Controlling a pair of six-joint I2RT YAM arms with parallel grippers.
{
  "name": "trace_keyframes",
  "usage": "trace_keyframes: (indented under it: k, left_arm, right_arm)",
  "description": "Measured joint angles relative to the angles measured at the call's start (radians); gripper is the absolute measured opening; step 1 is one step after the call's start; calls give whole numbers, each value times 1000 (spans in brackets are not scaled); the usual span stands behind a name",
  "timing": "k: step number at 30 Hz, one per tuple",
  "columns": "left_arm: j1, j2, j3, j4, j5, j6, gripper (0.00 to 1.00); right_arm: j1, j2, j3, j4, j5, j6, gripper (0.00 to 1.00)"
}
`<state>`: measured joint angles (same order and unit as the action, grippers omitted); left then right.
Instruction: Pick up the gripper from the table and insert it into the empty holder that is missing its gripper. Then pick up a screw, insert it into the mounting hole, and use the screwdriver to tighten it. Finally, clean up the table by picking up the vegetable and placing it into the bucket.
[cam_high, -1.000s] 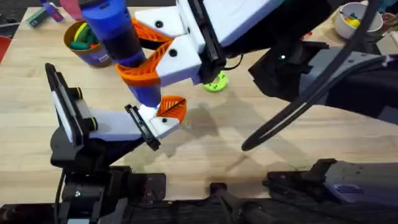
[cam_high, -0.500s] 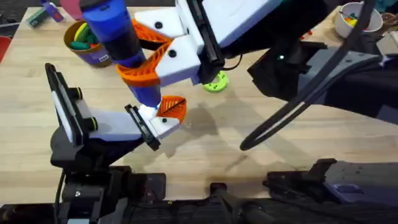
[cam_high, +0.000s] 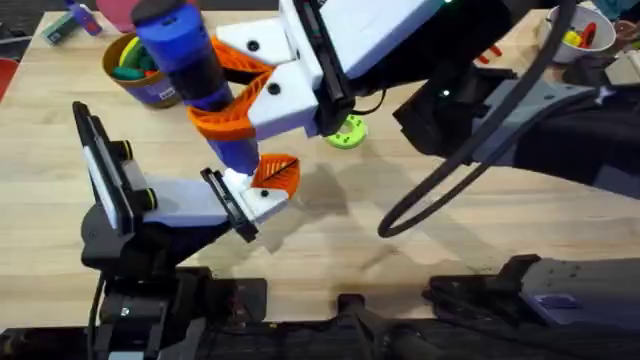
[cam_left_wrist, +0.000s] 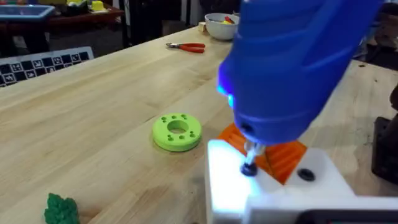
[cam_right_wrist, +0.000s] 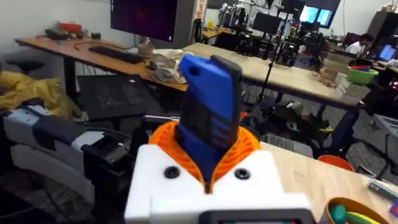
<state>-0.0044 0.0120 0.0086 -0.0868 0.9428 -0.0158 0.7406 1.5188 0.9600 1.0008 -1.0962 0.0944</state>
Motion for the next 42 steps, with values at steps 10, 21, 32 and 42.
trace_keyframes:
  k: [10,21,32,42]
  left_arm:
    - [0,0,0,0,0,0,8]
    - [0,0,0,0,0,0,8]
    - [0,0,0,0,0,0,8]
    - [0,0,0,0,0,0,8]
  right_arm:
    - [0,1,0,0,0,-2,25]
    - [1,5,0,-1,0,-2,25]
    - [8,23,0,9,3,2,25]
    - [8,23,1,8,3,2,25]
